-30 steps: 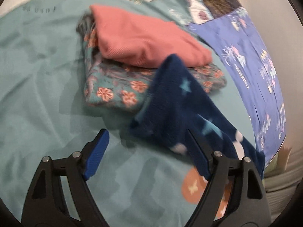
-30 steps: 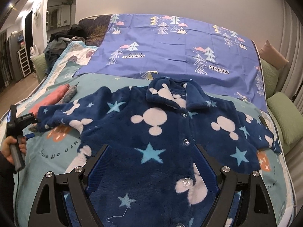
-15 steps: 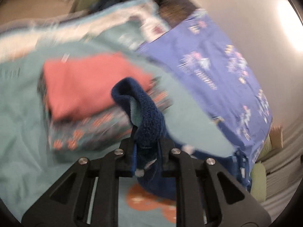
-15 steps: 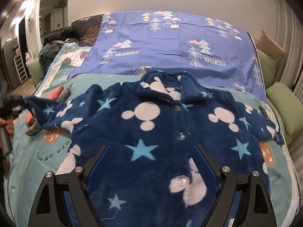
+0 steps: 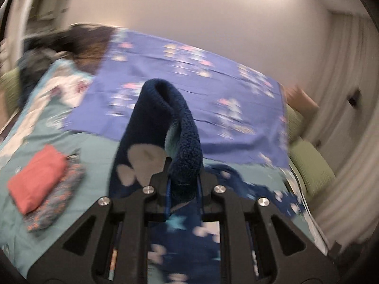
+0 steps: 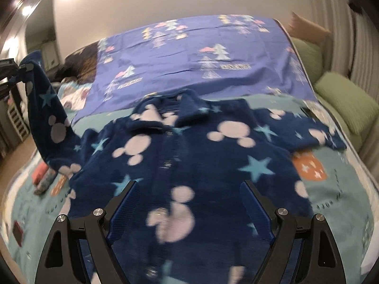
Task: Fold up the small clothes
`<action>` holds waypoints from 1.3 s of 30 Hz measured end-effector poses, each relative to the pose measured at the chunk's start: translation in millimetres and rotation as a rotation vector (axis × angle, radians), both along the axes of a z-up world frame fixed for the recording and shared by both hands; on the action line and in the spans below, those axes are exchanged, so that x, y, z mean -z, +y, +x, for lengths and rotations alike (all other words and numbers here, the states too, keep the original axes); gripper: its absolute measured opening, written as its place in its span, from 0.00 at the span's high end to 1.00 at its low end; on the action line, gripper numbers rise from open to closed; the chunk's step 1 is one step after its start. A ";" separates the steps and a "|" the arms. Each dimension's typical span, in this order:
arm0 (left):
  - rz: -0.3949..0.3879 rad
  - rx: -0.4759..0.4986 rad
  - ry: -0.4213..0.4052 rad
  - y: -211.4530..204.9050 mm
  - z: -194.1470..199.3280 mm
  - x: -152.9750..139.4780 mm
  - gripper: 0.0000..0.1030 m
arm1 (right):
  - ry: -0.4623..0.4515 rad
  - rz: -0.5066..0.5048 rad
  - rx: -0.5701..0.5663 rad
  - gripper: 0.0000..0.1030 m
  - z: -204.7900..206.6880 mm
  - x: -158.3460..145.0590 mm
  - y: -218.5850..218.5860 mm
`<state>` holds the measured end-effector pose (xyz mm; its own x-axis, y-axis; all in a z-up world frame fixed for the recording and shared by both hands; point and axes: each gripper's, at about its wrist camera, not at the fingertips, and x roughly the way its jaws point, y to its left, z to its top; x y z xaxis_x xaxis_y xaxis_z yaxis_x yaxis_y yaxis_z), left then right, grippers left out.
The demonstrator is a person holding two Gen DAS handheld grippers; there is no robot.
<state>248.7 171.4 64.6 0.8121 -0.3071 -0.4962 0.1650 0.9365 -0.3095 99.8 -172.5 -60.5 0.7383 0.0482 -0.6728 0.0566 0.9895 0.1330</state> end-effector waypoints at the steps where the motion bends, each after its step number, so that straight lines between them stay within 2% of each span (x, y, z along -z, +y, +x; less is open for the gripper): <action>1: 0.019 0.033 -0.002 -19.0 -0.9 -0.1 0.82 | 0.004 0.015 0.019 0.15 -2.5 0.4 -11.9; 5: 0.096 0.195 0.019 -118.4 1.4 7.1 0.82 | 0.006 0.032 0.079 0.15 -12.5 0.4 -48.4; 12: 0.212 0.338 0.076 -254.4 5.9 51.0 0.82 | 0.012 0.038 0.146 0.15 -29.9 4.9 -91.6; 15: 0.272 0.381 0.119 -300.9 7.8 82.1 0.80 | 0.027 0.055 0.176 0.15 -33.7 11.3 -109.6; 17: 0.292 0.404 0.149 -319.9 6.7 98.4 0.73 | 0.037 0.061 0.188 0.15 -34.1 15.9 -118.0; 19: 0.279 0.450 0.182 -327.4 2.9 108.0 0.65 | 0.047 0.070 0.194 0.15 -34.8 20.5 -126.5; 21: 0.258 0.477 0.180 -320.8 -7.3 105.3 0.58 | 0.054 0.075 0.192 0.15 -34.3 23.7 -131.4; 23: 0.236 0.482 0.142 -308.9 -16.3 95.6 0.46 | 0.060 0.085 0.188 0.15 -31.8 25.3 -133.9; 26: 0.213 0.453 0.076 -274.6 -29.3 79.6 0.35 | 0.063 0.120 0.157 0.15 -23.3 26.0 -135.3; 28: 0.247 0.395 0.038 -245.8 -36.5 76.6 0.30 | 0.065 0.138 0.127 0.15 -17.2 25.9 -132.1; 31: 0.363 0.268 0.005 -202.4 -43.8 88.0 0.28 | 0.074 0.187 0.062 0.15 -1.2 25.7 -125.4; 33: 0.412 0.188 0.051 -169.3 -42.9 107.4 0.28 | 0.080 0.224 0.022 0.15 11.6 25.7 -120.1; 36: 0.428 0.085 0.145 -129.0 -34.6 136.2 0.28 | 0.103 0.278 -0.038 0.15 38.0 29.9 -112.8; 39: 0.410 -0.007 0.236 -92.8 -22.8 164.1 0.28 | 0.187 0.350 0.003 0.19 68.1 46.5 -114.2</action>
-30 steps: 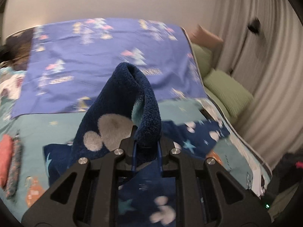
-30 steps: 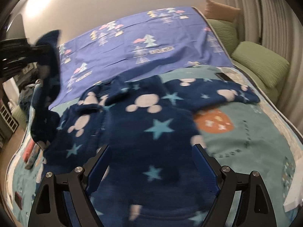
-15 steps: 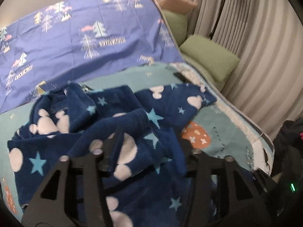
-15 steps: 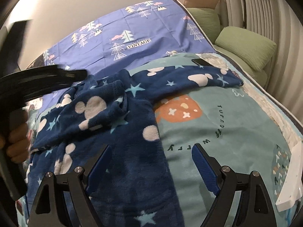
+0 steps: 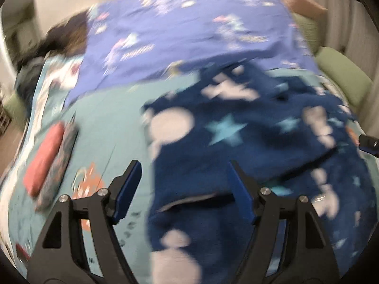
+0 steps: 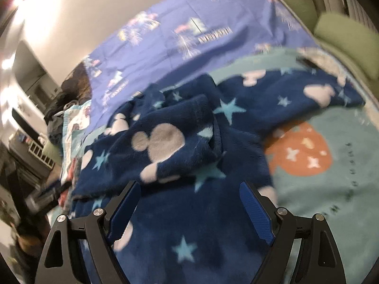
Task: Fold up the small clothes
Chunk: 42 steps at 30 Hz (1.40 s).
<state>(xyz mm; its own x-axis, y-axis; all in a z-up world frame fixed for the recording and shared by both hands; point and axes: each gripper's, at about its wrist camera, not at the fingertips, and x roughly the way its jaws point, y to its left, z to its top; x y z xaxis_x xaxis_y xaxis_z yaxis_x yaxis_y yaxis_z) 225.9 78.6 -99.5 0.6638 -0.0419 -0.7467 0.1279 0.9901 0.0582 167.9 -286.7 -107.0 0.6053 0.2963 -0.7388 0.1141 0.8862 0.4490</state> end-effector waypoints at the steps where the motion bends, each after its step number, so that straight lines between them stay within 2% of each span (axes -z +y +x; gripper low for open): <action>1: -0.007 -0.022 0.021 7.2 3.8 7.8 0.28 | 0.020 0.022 0.007 0.20 6.2 4.6 -1.3; 4: -0.070 -0.083 0.081 27.4 16.0 28.8 0.28 | 0.071 0.108 0.059 0.20 26.8 21.3 -8.7; 7: -0.211 -0.132 0.121 43.7 26.1 39.0 0.28 | 0.068 0.150 0.117 0.20 40.1 25.4 -11.0; 8: -0.240 -0.149 0.122 45.3 28.9 40.1 0.28 | 0.063 0.142 0.120 0.36 45.9 23.8 -7.3; 10: -0.260 -0.175 0.114 47.4 31.8 42.9 0.28 | 0.078 0.116 0.072 0.88 53.4 17.8 2.0; 11: -0.255 -0.180 0.111 46.0 31.7 42.9 0.31 | 0.055 0.135 0.089 0.88 49.7 12.8 1.0; 12: -0.251 -0.180 0.103 45.2 30.8 42.7 0.32 | -0.027 0.141 0.119 0.88 36.9 -3.6 -1.6; 14: -0.237 -0.184 0.086 44.9 27.6 42.5 0.33 | -0.101 0.059 0.132 0.87 18.4 -25.2 -5.5; 16: -0.238 -0.190 0.083 47.8 26.3 44.0 0.32 | -0.064 -0.002 0.124 0.85 12.0 -22.8 -8.3; 18: -0.239 -0.204 0.080 51.2 25.4 44.2 0.32 | 0.092 -0.102 0.115 0.84 13.5 3.3 -15.1; 19: -0.239 -0.208 0.076 51.8 25.0 43.4 0.32 | 0.125 -0.119 0.121 0.83 12.2 11.4 -19.3; 21: -0.231 -0.220 0.063 52.7 23.3 39.7 0.32 | 0.103 -0.039 0.127 0.84 3.7 16.2 -35.2; 23: -0.205 -0.234 0.034 51.4 19.8 32.3 0.33 | 0.061 -0.009 0.154 0.83 -1.0 5.2 -45.2; 25: -0.197 -0.224 -0.017 46.6 17.8 18.3 0.33 | -0.018 -0.061 0.140 0.73 5.9 -16.6 -40.1; 27: -0.197 -0.188 -0.063 36.3 19.1 2.2 0.33 | -0.049 -0.069 0.067 0.66 23.2 -27.2 -30.8; 29: -0.197 -0.120 -0.099 18.9 25.5 -13.1 0.33 | -0.039 -0.054 0.032 0.40 43.3 -26.0 -25.4; 31: -0.194 -0.055 -0.106 1.7 32.9 -19.3 0.32 | -0.020 -0.054 0.035 0.33 62.8 -17.0 -21.2; 33: -0.188 0.006 -0.072 -17.5 49.6 -15.0 0.32 | 0.024 -0.035 0.018 0.36 82.3 -4.8 -16.8; 34: -0.176 0.011 -0.046 -24.3 59.2 -7.7 0.32 | 0.051 -0.031 0.000 0.76 90.2 3.8 -14.8; 35: -0.140 0.004 -0.017 -30.2 70.7 4.6 0.32 | 0.095 -0.068 0.011 0.92 93.0 12.6 -14.0; 36: -0.098 -0.015 0.003 -33.4 77.2 14.6 0.33 | 0.109 -0.097 0.052 0.93 92.1 20.5 -18.0; 37: -0.040 -0.052 0.033 -33.1 84.8 30.4 0.32 | 0.099 -0.083 0.052 0.93 86.7 24.3 -22.3; 38: -0.014 -0.072 0.058 -29.3 89.5 44.1 0.32 | 0.074 -0.080 0.035 0.94 83.1 25.0 -24.4; 40: -0.073 -0.071 0.031 -19.3 85.4 49.1 0.32 | 0.041 -0.089 0.006 0.91 77.2 20.9 -26.9; 42: -0.066 -0.083 0.010 -17.2 80.5 41.1 0.32 | 0.002 -0.081 0.018 0.78 64.9 9.7 -38.0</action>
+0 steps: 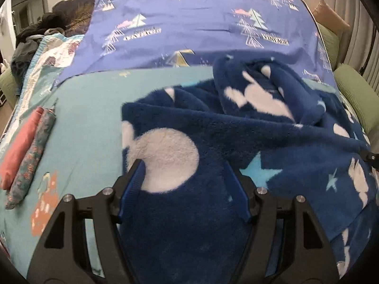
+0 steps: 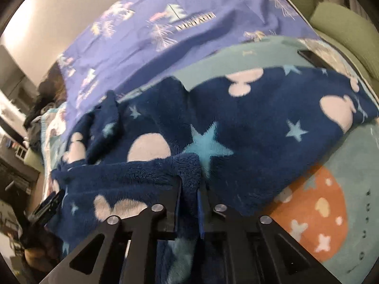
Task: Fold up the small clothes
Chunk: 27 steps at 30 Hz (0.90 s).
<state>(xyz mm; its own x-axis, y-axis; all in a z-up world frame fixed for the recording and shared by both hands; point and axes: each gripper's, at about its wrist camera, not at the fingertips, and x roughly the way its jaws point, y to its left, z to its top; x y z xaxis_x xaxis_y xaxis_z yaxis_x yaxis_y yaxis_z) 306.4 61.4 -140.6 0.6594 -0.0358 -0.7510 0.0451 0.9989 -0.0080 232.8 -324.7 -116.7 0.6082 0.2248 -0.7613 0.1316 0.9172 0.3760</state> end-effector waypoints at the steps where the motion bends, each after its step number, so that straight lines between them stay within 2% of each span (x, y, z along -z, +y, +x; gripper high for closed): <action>1: 0.019 -0.004 -0.009 -0.9 -1.9 -2.8 0.32 | -0.018 -0.009 0.026 0.65 -2.6 -4.2 -4.8; 2: 0.040 -0.002 -0.025 -2.6 -5.7 -8.0 0.32 | -0.033 -0.036 0.088 0.49 -10.0 -10.9 -21.1; 3: 0.042 0.005 -0.037 -5.4 -9.1 -12.1 0.32 | -0.043 -0.043 0.140 0.46 -14.3 -13.4 -37.9; 5: 0.020 0.036 -0.070 -13.1 -18.1 -25.2 0.32 | -0.032 -0.019 0.217 0.45 -17.8 -12.4 -67.9; 8: 0.000 0.081 -0.101 -31.5 -29.1 -37.5 0.32 | 0.024 0.140 0.386 0.45 -23.8 7.9 -134.8; 9: 0.001 0.101 -0.107 -39.4 -33.1 -40.2 0.32 | 0.040 0.223 0.453 0.45 -27.1 20.0 -159.9; 12: 0.009 0.164 -0.099 -61.0 -40.9 -40.5 0.32 | 0.036 0.349 0.528 0.45 -33.2 40.8 -200.4; 17: 0.031 0.187 -0.073 -72.3 -41.4 -27.1 0.31 | 0.023 0.465 0.592 0.44 -22.3 66.9 -231.8; 19: 0.034 0.162 -0.025 -71.1 -36.1 -14.2 0.31 | 0.003 0.509 0.619 0.44 -15.7 77.5 -239.4; 21: -0.014 0.151 0.032 -63.7 -29.6 -1.1 0.31 | -0.035 0.539 0.651 0.42 -4.4 84.8 -248.8; 23: -0.036 0.149 0.033 -60.6 -29.5 1.7 0.29 | -0.059 0.540 0.675 0.40 4.9 87.8 -257.4; 26: -0.013 0.154 0.027 -64.4 -31.8 2.5 0.28 | -0.081 0.533 0.710 0.40 19.9 92.0 -266.9; 27: -0.008 0.154 0.026 -64.8 -32.1 2.5 0.28 | -0.084 0.526 0.722 0.46 24.0 93.2 -270.2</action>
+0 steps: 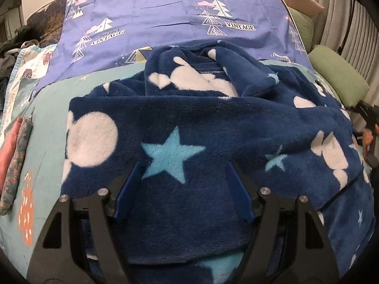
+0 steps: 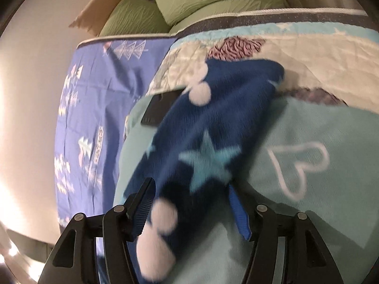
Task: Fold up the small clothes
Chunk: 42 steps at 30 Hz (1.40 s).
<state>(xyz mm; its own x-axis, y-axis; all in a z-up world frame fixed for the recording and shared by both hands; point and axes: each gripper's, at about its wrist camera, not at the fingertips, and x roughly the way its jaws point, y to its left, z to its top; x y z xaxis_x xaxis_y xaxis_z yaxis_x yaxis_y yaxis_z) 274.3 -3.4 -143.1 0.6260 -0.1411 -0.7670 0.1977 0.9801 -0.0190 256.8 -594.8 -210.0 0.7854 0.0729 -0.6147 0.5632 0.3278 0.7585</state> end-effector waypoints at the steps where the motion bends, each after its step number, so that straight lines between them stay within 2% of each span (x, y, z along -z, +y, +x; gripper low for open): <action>1: 0.002 0.000 0.000 -0.3 -0.1 -0.3 0.28 | 0.010 -0.011 0.004 0.75 2.2 -0.1 -1.9; 2: -0.001 -0.001 0.000 0.0 0.4 -0.7 0.28 | 0.018 -0.011 -0.008 0.92 4.0 0.6 -3.9; 4: -0.016 -0.004 -0.002 3.1 -0.2 -3.9 0.28 | 0.006 -0.043 -0.018 0.93 1.1 -6.3 -3.1; 7: -0.046 -0.011 -0.015 8.5 -1.7 -11.5 0.28 | -0.043 -0.159 -0.074 0.93 -3.9 -38.9 7.1; 10: -0.074 -0.009 -0.029 13.5 -4.3 -20.1 0.28 | -0.147 -0.245 -0.153 0.93 -9.5 -86.5 25.1; 13: -0.106 -0.028 -0.042 21.3 -6.5 -30.1 0.28 | -0.239 -0.377 -0.243 0.93 -14.6 -141.3 60.3; 16: -0.140 -0.052 -0.053 31.6 -9.8 -39.1 0.28 | -0.312 -0.537 -0.350 0.93 -20.1 -190.4 115.4; 18: -0.158 -0.068 -0.065 41.1 -12.5 -45.6 0.28 | -0.370 -0.666 -0.443 0.93 -28.6 -218.9 169.4; 20: -0.170 -0.085 -0.074 51.8 -16.3 -50.3 0.28 | -0.407 -0.762 -0.521 0.92 -37.9 -232.0 214.8; 21: -0.173 -0.096 -0.076 56.1 -17.6 -51.7 0.28 | -0.430 -0.839 -0.589 0.92 -45.0 -237.4 252.2; 24: -0.192 -0.132 -0.077 73.7 -21.7 -53.3 0.28 | -0.446 -1.009 -0.760 0.92 -61.0 -228.8 338.2; 27: -0.214 -0.170 -0.070 92.1 -27.5 -51.5 0.28 | -0.381 -1.206 -1.014 0.90 -75.4 -185.3 432.4; 28: -0.225 -0.181 -0.064 98.4 -29.1 -49.9 0.28 | -0.354 -1.232 -1.070 0.88 -77.5 -171.7 448.4; 29: -0.234 -0.190 -0.056 103.6 -30.7 -47.8 0.28 | -0.292 -1.255 -1.165 0.86 -80.0 -145.6 472.3; 31: -0.251 -0.199 -0.035 111.6 -35.3 -42.4 0.28 | -0.218 -1.238 -1.252 0.83 -85.8 -116.7 490.0; 32: -0.260 -0.197 -0.023 114.7 -37.1 -39.6 0.28 | -0.193 -1.222 -1.293 0.76 -91.8 -103.4 495.4; 33: -0.267 -0.192 -0.014 116.7 -38.6 -37.9 0.28 | -0.197 -1.225 -1.301 0.70 -97.3 -99.6 494.6; 34: -0.274 -0.187 -0.007 118.1 -39.8 -36.3 0.28 | -0.214 -1.230 -1.299 0.57 -105.0 -99.5 492.0; 35: -0.288 -0.177 0.002 119.3 -41.2 -34.4 0.28 | -0.232 -1.230 -1.290 0.49 -110.7 -102.4 488.1; 38: -0.337 -0.132 0.038 113.2 -39.5 -29.5 0.28 | -0.245 -1.202 -1.260 0.47 -118.4 -115.2 475.0; 42: -0.432 -0.063 0.079 93.8 -33.5 -29.6 0.27 | -0.206 -1.148 -1.157 0.43 -119.9 -129.3 448.2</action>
